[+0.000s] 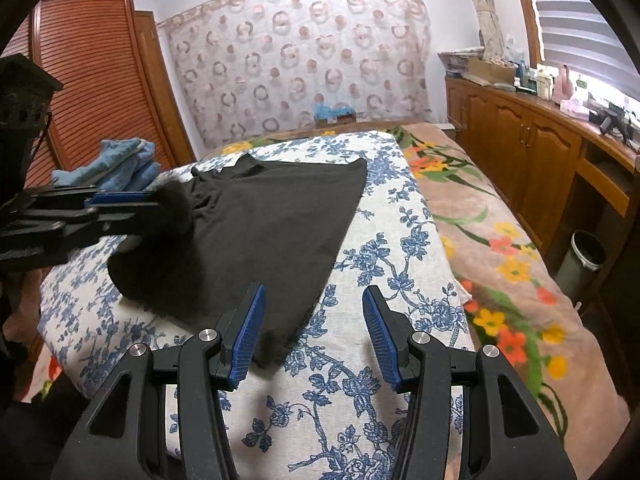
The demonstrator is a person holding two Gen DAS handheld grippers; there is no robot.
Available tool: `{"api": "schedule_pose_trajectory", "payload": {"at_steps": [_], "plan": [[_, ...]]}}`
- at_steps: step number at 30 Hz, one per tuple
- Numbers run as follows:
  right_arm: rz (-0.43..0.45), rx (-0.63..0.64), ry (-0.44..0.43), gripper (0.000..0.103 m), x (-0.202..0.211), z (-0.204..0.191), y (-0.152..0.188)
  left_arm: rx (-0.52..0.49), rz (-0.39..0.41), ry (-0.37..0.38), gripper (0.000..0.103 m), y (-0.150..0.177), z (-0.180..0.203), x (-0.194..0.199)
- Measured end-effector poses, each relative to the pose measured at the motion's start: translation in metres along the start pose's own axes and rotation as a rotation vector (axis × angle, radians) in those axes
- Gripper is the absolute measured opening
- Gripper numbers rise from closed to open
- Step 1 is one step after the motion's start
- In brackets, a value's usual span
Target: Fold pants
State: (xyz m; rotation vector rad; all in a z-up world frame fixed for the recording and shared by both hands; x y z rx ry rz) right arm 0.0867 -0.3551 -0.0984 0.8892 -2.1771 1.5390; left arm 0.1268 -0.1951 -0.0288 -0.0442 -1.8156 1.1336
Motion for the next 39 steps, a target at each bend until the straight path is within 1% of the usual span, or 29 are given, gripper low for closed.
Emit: {"api": "schedule_pose_trajectory", "payload": {"at_steps": [4, 6, 9, 12, 14, 16, 24, 29, 33, 35, 36, 37, 39], "plan": [[0.001, 0.005, 0.001, 0.051, -0.001, -0.003, 0.0, -0.006, 0.018, -0.006, 0.043, 0.001, 0.003, 0.009], [0.003, 0.006, -0.001, 0.051, -0.001, -0.004, -0.001, -0.003, 0.019, -0.024, 0.044, 0.003, 0.002, 0.012], [0.005, 0.01, -0.007, 0.051, -0.001, -0.008, -0.001, 0.012, 0.016, -0.042, 0.044, 0.007, -0.005, 0.014], [0.008, 0.019, -0.018, 0.051, -0.002, -0.013, -0.002, 0.027, 0.01, -0.084, 0.044, 0.015, -0.014, 0.013], [0.011, 0.024, -0.032, 0.051, -0.004, -0.018, -0.005, 0.044, 0.005, -0.088, 0.044, 0.021, -0.02, 0.012], [0.008, 0.028, -0.052, 0.047, -0.008, -0.023, -0.007, 0.063, 0.0, -0.091, 0.044, 0.029, -0.026, 0.011], [-0.047, 0.044, -0.116, 0.042, -0.039, -0.049, -0.018, 0.134, -0.025, -0.126, 0.044, 0.058, -0.051, 0.008], [-0.101, 0.069, -0.104, 0.039, -0.059, -0.059, -0.016, 0.17, -0.037, -0.145, 0.044, 0.072, -0.065, 0.01], [-0.128, 0.07, -0.099, 0.037, -0.062, -0.059, -0.014, 0.191, -0.044, -0.157, 0.044, 0.08, -0.072, 0.01], [-0.144, 0.075, -0.105, 0.031, -0.064, -0.061, -0.013, 0.203, -0.047, -0.16, 0.044, 0.084, -0.076, 0.01], [-0.155, 0.077, -0.109, 0.021, -0.066, -0.062, -0.013, 0.207, -0.049, -0.163, 0.044, 0.086, -0.077, 0.009], [-0.162, 0.081, -0.112, 0.014, -0.067, -0.063, -0.012, 0.208, -0.05, -0.165, 0.044, 0.087, -0.077, 0.01], [-0.162, 0.087, -0.129, 0.008, -0.065, -0.066, -0.011, 0.21, -0.052, -0.168, 0.044, 0.091, -0.079, 0.01]]}}
Point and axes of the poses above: each gripper's, at about its wrist camera, not at the fingertips, and x roughly against the way its jaws point, z to its right, y to its underside, the point moved 3 cm from there along -x, roughly the way its jaws point, and after that the axes turned 14 degrees about -x, right-handed, at the moved point
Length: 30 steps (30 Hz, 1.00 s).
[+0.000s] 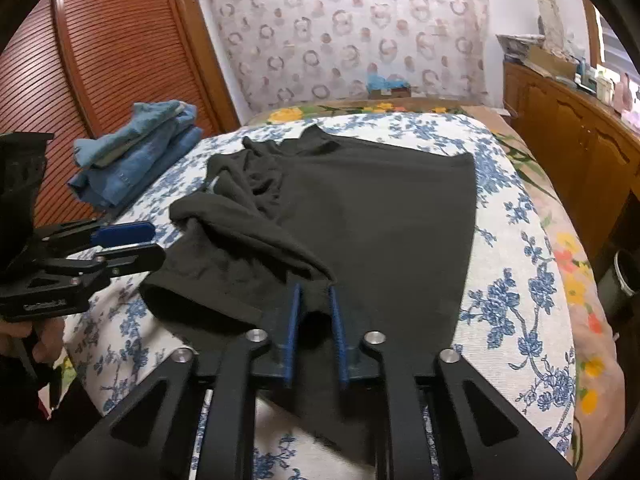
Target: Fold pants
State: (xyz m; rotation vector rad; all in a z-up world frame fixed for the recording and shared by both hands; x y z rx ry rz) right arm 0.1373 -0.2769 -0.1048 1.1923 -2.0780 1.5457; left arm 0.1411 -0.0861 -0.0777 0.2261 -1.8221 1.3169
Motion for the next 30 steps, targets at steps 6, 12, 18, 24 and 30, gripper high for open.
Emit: {"api": "schedule_pose_trajectory", "payload": {"at_steps": [6, 12, 18, 24, 30], "plan": [[0.059, 0.008, -0.025, 0.004, 0.025, -0.007, -0.002, 0.011, -0.001, -0.005, 0.044, 0.003, -0.004, 0.001], [0.117, 0.025, 0.005, 0.004, 0.058, -0.006, -0.003, 0.01, 0.012, -0.001, 0.044, 0.002, -0.003, 0.005], [0.116, 0.021, 0.03, 0.004, 0.073, 0.004, 0.008, 0.002, 0.016, 0.004, 0.044, 0.0, 0.003, 0.006], [0.096, 0.013, 0.061, 0.004, 0.076, 0.012, 0.023, 0.0, 0.014, 0.007, 0.044, -0.001, 0.006, 0.004], [0.045, -0.024, 0.087, 0.004, 0.059, 0.025, 0.033, 0.003, 0.012, 0.004, 0.044, 0.0, 0.006, 0.003]]}}
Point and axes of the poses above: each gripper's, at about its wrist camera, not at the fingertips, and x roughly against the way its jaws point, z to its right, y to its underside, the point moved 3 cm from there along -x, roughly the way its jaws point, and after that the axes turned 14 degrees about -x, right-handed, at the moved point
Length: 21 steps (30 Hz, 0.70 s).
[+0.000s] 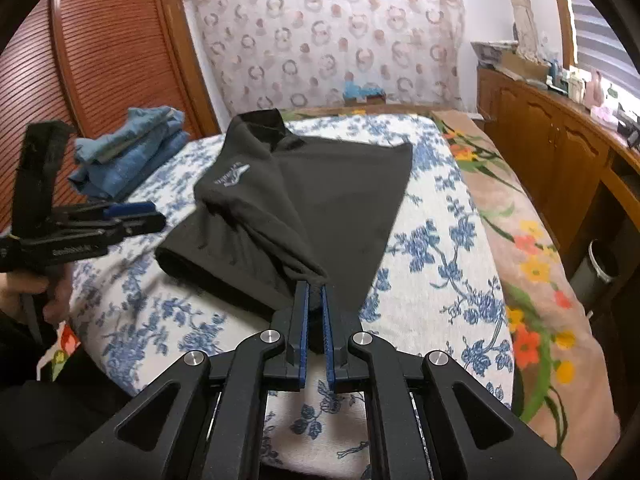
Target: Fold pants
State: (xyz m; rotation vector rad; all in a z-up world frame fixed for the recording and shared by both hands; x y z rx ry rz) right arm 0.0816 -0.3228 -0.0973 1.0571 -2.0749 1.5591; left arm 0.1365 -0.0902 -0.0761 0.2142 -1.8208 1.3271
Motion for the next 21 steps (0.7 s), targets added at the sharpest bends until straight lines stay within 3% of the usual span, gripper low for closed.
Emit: {"api": "schedule_pose_trajectory", "payload": {"at_steps": [5, 9, 15, 21], "plan": [[0.009, -0.013, 0.006, 0.014, 0.0, 0.001, -0.003, 0.011, 0.009, -0.01, 0.044, 0.001, -0.007, 0.003], [0.04, 0.0, 0.007, 0.031, 0.007, -0.002, -0.011, 0.025, 0.021, -0.028, 0.044, 0.001, -0.016, 0.009], [0.068, 0.046, -0.026, 0.033, 0.0, -0.023, -0.034, 0.029, 0.033, -0.06, 0.044, 0.001, -0.031, 0.016], [0.044, 0.111, -0.114, 0.033, -0.029, -0.067, -0.056, 0.05, 0.049, -0.089, 0.044, 0.002, -0.052, 0.026]]}}
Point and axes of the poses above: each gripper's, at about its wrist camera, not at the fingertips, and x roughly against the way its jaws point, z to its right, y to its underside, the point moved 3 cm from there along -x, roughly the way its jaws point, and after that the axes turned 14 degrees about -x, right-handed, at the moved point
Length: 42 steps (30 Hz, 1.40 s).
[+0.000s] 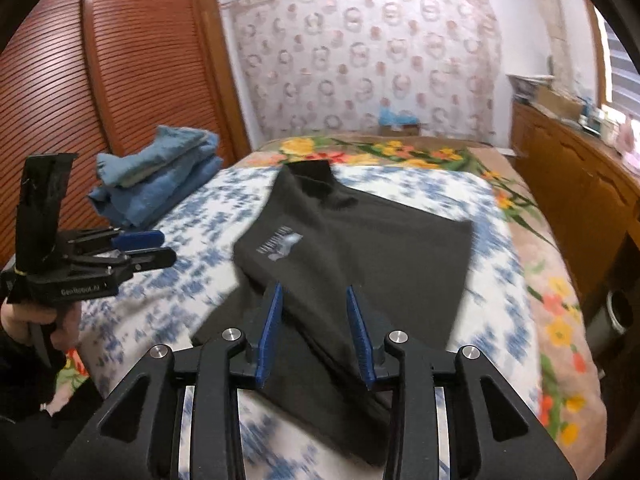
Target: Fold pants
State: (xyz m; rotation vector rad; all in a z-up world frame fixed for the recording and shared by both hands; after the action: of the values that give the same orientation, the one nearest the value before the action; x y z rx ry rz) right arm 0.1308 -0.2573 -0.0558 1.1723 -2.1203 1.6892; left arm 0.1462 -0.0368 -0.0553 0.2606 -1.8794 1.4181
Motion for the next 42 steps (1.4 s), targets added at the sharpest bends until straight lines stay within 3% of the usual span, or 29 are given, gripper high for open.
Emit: {"api": "schedule_pose_trajectory", "payload": {"at_steps": [12, 24, 28, 33, 42], "plan": [[-0.147, 0.109, -0.104, 0.033, -0.095, -0.061, -0.021, 0.046, 0.017, -0.047, 0.044, 0.012, -0.036, 0.018], [-0.239, 0.245, -0.024, 0.032, -0.143, -0.084, -0.01, 0.082, 0.017, -0.052, 0.044, 0.029, -0.051, 0.023], [-0.267, 0.278, 0.03, 0.023, -0.155, -0.083, -0.006, 0.089, 0.013, -0.048, 0.044, 0.031, -0.052, 0.022], [-0.265, 0.307, 0.047, 0.003, -0.157, -0.083, -0.006, 0.087, 0.006, -0.037, 0.044, 0.034, -0.049, 0.018], [-0.111, 0.205, -0.003, 0.002, -0.112, -0.065, -0.046, 0.065, -0.001, -0.016, 0.044, 0.03, -0.035, 0.009]]}}
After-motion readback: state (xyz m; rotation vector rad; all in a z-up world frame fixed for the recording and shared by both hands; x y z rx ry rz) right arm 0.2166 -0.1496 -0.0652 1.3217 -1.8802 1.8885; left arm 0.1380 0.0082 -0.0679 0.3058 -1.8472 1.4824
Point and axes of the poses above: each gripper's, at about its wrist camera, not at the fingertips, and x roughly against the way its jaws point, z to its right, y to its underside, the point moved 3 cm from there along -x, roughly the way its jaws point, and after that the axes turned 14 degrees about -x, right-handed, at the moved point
